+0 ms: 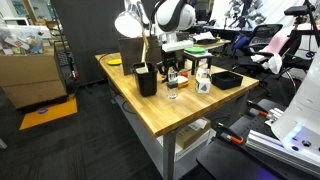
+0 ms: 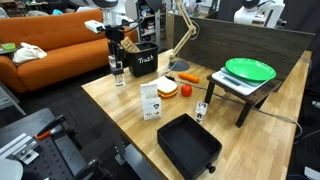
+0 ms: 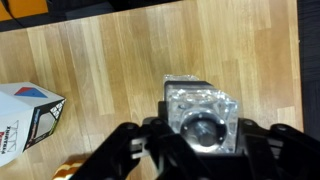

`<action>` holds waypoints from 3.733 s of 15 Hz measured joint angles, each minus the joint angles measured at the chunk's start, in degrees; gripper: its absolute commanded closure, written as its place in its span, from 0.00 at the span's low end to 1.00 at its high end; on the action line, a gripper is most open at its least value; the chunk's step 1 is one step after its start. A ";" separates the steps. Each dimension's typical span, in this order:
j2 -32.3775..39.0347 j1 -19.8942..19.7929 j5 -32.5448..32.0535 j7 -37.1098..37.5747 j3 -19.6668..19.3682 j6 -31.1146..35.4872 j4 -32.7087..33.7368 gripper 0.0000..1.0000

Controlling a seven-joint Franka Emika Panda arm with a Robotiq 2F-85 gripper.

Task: Move the clear object to the right

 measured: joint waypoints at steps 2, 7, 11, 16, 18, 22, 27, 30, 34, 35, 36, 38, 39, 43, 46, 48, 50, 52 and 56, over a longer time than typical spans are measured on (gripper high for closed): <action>0.02 0.02 0.00 1.77 -0.02 -0.01 0.02 0.74; 0.36 0.07 -0.22 5.16 -0.21 0.00 0.64 0.49; 0.41 0.07 -0.22 5.16 -0.22 0.01 0.48 0.49; 0.46 0.07 -0.21 5.55 -0.25 0.01 0.46 0.74; 0.69 0.07 -0.20 7.98 -0.33 0.01 0.49 0.74; 1.68 0.07 1.60 13.60 -0.37 0.01 0.90 0.74; 1.68 0.06 6.02 18.35 -0.35 0.10 2.38 0.74; 1.70 0.08 7.74 20.24 -0.18 0.12 3.27 0.49; 1.99 0.12 8.00 21.29 -0.12 0.12 3.35 0.49; 2.01 0.12 8.00 21.31 -0.12 0.12 3.38 0.49; 2.02 0.12 8.01 21.32 -0.12 0.12 3.40 0.74; 2.05 0.12 7.95 21.32 -0.13 0.12 3.37 0.74; 2.13 0.12 7.95 21.32 -0.13 0.12 3.36 0.74; 3.12 0.33 7.94 21.14 -0.05 0.15 3.73 0.74; 4.38 0.76 7.84 21.34 -0.03 0.16 4.88 0.74; 5.32 0.99 7.79 21.47 -0.03 0.16 5.72 0.74; 6.13 1.14 7.79 21.48 -0.04 0.16 6.30 0.74; 6.66 1.30 7.79 21.48 -0.04 0.16 6.53 0.22; 7.11 1.34 7.79 21.48 -0.04 0.16 6.65 0.22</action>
